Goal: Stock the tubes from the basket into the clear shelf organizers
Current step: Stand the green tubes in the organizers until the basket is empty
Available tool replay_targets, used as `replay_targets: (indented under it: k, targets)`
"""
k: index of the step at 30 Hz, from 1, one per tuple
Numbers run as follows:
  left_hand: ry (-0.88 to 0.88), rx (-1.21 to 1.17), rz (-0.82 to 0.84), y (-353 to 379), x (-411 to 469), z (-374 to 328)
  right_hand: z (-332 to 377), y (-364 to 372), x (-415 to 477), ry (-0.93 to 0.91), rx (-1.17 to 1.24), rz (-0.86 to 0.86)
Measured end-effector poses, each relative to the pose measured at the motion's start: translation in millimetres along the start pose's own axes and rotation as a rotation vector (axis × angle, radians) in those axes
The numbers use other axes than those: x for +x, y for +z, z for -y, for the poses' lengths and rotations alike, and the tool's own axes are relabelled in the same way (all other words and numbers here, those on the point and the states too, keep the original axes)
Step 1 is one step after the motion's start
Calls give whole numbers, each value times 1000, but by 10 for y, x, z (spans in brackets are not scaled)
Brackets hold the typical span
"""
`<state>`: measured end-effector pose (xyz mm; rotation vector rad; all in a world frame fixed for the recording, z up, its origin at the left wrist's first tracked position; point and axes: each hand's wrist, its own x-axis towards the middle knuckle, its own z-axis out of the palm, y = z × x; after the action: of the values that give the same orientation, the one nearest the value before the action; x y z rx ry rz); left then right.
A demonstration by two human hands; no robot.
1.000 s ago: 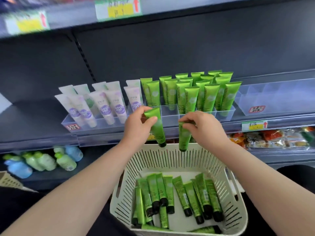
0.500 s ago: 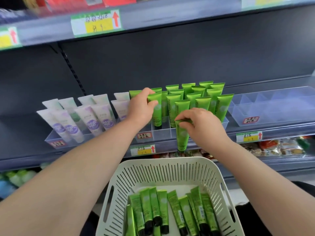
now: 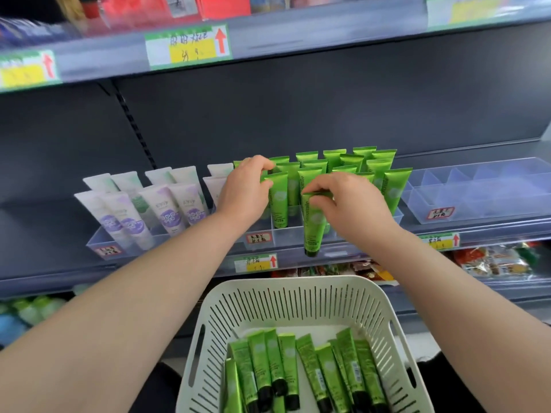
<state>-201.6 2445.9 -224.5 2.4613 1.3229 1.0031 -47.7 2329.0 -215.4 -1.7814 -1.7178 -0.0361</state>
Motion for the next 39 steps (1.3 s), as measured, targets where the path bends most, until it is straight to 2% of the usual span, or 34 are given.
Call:
replay_targets:
  k: [3, 9, 21, 25, 33, 39]
  targets:
    - [97, 127, 36, -113, -130, 60, 106, -29, 130, -7, -29, -44]
    - [203, 313, 271, -228, -387, 245, 243, 52, 400, -6, -70, -134]
    - [194, 243, 327, -158, -572, 391, 167, 448, 577, -2, -211, 77]
    - [202, 207, 300, -111, -610, 380, 164, 477, 558, -37, -220, 44]
    - [192, 171, 340, 1, -805, 435, 188, 485, 252, -190, -181, -164]
    - [125, 172, 416, 239, -1171, 591, 47, 776, -352, -194, -145, -55]
